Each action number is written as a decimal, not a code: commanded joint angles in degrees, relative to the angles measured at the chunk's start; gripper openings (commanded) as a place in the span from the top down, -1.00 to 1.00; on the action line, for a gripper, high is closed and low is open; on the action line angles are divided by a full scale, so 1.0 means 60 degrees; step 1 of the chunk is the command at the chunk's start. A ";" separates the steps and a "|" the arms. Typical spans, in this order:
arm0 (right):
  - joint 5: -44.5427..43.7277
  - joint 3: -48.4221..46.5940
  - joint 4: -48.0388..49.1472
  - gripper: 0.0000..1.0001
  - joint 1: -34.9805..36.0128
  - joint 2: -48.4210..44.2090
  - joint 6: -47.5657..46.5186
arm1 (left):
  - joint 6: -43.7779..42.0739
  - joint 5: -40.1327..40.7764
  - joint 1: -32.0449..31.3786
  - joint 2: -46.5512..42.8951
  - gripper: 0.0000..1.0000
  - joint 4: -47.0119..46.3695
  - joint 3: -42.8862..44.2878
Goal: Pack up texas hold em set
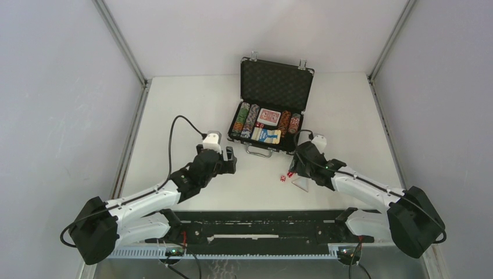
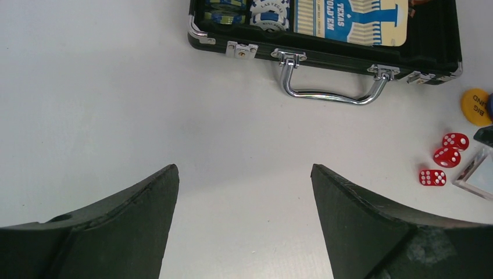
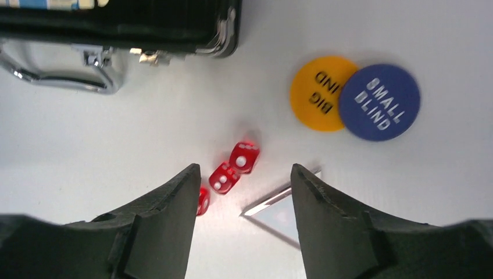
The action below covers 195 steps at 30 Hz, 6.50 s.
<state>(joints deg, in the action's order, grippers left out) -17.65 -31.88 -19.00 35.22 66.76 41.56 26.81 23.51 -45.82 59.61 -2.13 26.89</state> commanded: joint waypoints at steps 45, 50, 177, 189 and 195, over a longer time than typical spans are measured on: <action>-0.0998 -0.0932 -0.0029 0.68 0.0694 0.1119 0.0370 | -0.0015 -0.0380 -0.0012 0.0377 -0.75 -0.0216 0.0430; -0.0955 -0.1585 -0.0229 0.75 0.0701 0.0589 -0.0168 | -0.0011 -0.0293 -0.0009 0.0376 -0.74 -0.0201 0.0439; -0.0821 -0.0882 -0.0240 0.07 0.1963 0.2185 -0.0030 | 0.0024 -0.0796 -0.0024 0.0257 -0.72 0.0048 0.0496; -0.0852 -0.0783 -0.0243 0.42 0.1981 0.2280 -0.0015 | 0.0013 -0.0813 -0.0024 0.0403 -0.72 0.0031 0.0535; -0.0807 -0.1100 -0.0182 0.59 0.1925 0.2113 -0.0295 | 0.0014 -0.0813 -0.0024 0.0463 -0.72 0.0020 0.0551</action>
<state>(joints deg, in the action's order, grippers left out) -21.82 -36.88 -21.06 46.65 80.49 40.60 26.96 19.03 -45.82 62.11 -0.71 27.07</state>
